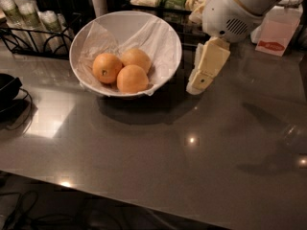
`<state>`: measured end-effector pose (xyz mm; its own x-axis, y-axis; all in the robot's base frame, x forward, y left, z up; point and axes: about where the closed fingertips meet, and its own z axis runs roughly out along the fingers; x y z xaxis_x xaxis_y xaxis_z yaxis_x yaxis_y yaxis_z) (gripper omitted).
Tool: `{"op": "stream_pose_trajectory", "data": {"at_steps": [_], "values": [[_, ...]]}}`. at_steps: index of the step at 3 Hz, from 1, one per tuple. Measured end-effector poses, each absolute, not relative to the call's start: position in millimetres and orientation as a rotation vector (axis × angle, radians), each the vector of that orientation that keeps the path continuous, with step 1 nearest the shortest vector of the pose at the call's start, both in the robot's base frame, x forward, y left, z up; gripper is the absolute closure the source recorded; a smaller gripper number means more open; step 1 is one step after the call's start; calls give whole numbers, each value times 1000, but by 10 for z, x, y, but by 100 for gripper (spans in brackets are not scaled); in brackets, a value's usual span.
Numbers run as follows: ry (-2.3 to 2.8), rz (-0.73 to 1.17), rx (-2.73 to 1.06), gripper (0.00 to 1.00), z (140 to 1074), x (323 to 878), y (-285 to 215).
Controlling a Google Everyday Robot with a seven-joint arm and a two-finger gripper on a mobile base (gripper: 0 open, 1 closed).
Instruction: Pick orange from white bowl
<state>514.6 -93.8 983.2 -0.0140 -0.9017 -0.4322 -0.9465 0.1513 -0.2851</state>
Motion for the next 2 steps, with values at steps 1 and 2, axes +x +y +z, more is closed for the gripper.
{"op": "stream_pose_trajectory", "data": {"at_steps": [1, 2], "values": [[1841, 219, -1730, 0, 9812, 5429, -545], [1794, 295, -1708, 0, 9806, 5578, -298]]}}
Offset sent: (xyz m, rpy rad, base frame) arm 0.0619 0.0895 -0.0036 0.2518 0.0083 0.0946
